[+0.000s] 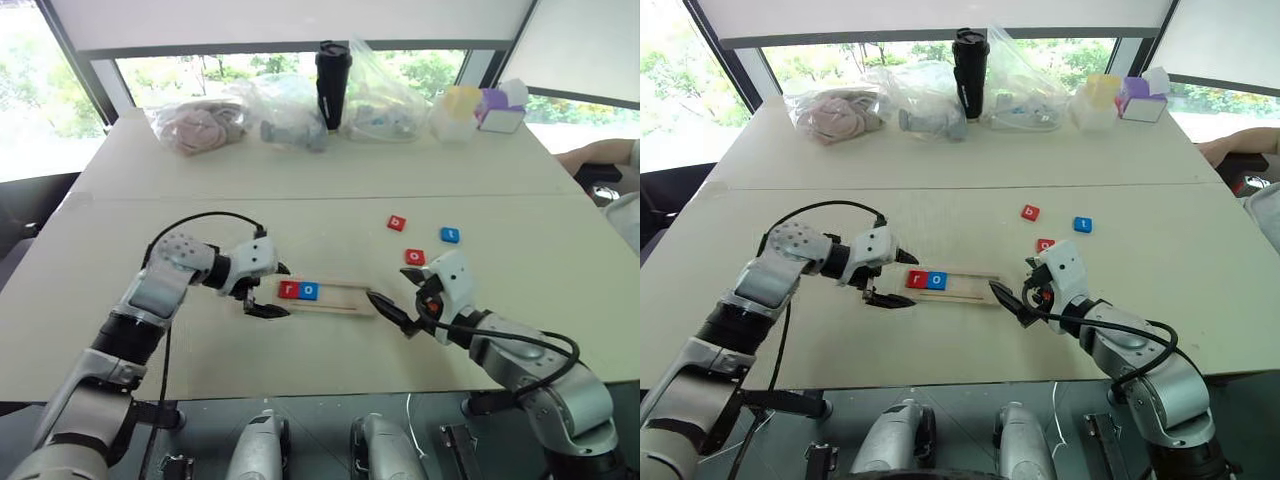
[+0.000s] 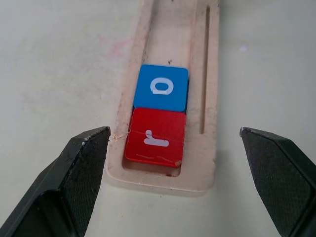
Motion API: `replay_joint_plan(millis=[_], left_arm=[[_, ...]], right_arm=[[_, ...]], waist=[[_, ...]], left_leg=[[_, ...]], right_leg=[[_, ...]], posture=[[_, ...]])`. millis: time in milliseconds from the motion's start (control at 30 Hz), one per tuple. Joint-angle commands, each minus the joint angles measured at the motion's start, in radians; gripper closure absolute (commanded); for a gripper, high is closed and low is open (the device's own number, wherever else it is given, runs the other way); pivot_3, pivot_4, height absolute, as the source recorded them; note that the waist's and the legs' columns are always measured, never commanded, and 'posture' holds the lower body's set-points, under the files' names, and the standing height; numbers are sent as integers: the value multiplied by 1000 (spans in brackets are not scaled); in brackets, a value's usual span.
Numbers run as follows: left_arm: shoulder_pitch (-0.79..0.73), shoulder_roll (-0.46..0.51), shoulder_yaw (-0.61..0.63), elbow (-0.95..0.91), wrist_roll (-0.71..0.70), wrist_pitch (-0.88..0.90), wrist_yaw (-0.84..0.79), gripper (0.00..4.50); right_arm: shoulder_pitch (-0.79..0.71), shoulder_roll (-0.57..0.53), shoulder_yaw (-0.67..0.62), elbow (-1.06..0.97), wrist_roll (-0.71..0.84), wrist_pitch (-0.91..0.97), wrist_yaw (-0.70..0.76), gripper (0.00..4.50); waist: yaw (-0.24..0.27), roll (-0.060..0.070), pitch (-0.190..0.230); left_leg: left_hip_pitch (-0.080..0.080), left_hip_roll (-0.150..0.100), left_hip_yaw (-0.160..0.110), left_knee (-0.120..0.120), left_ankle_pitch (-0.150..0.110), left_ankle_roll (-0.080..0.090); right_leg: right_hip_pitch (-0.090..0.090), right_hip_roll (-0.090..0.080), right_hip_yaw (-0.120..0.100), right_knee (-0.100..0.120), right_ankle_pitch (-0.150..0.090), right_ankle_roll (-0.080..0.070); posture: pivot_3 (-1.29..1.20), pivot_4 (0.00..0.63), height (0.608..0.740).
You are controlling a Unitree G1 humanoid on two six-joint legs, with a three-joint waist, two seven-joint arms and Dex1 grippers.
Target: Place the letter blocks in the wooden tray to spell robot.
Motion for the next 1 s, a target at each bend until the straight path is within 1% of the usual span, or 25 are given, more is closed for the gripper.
replay_joint_plan(millis=[33,133,200,233,300,367,400,467,567,733,900,967,1000], left_arm=[[6,48,69,-112,-118,84,-51,87],[28,118,138,-198,-237,214,-98,87],[44,143,210,-223,-310,295,-70,87],[46,136,247,-226,-336,327,-27,87],[44,85,356,-236,-409,409,108,87],[64,5,456,-278,-424,401,285,87],[74,-19,483,-302,-441,434,341,87],[112,-49,525,-361,-492,486,405,87],[158,-43,522,-404,-531,541,440,87],[226,22,485,-468,-561,571,423,87],[268,107,495,-527,-602,574,394,87],[270,130,482,-532,-599,565,389,87],[267,148,469,-534,-595,560,377,87]], right_arm=[[-23,-7,-33,-7,12,-18,22,0],[-34,-7,-71,-5,43,-13,43,0],[-38,-11,-126,-11,87,-1,57,0],[-39,-12,-158,-12,111,5,60,0],[-60,4,-243,-3,182,30,39,0],[-98,22,-323,19,242,45,-2,0],[-116,28,-350,32,262,50,-21,0],[-158,34,-382,64,287,65,-58,0],[-208,11,-367,98,296,92,-70,0],[-283,-39,-331,161,281,174,-106,0],[-449,-52,-375,285,325,355,-211,0],[-495,-51,-364,323,304,394,-240,0],[-530,-46,-327,358,270,394,-252,0]], waist=[[0,0,0],[0,0,1],[0,2,2],[0,3,3],[4,3,4],[4,3,4],[3,3,4],[-1,3,4],[-4,3,5],[-2,3,5],[-2,4,6],[0,4,6],[0,4,6]], left_leg=[[0,0,0,0,0,0],[0,0,0,0,0,0],[0,0,0,0,0,0],[0,0,0,0,0,0],[0,0,-1,0,0,0],[0,0,-1,1,0,0],[1,0,-1,1,0,0],[1,-1,0,1,0,0],[1,-2,1,1,0,0],[1,-1,2,1,0,0],[1,-1,1,1,0,0],[1,-1,2,1,0,0],[1,-1,1,0,0,0]], right_leg=[[0,0,0,0,0,0],[0,0,0,0,0,0],[0,0,0,0,0,0],[0,0,0,0,0,0],[1,0,0,0,0,0],[2,0,0,0,0,1],[3,-1,0,0,0,1],[3,-1,1,0,1,2],[2,0,2,0,1,3],[2,2,1,1,1,2],[0,1,2,0,1,1],[0,1,3,0,1,1],[0,1,3,0,1,1]], posture=[[0,150,740],[0,150,740],[0,150,740],[0,150,740],[0,150,740],[0,150,740],[0,150,740],[0,150,740],[0,150,740],[0,150,740],[0,150,740],[0,150,740],[0,150,740]])
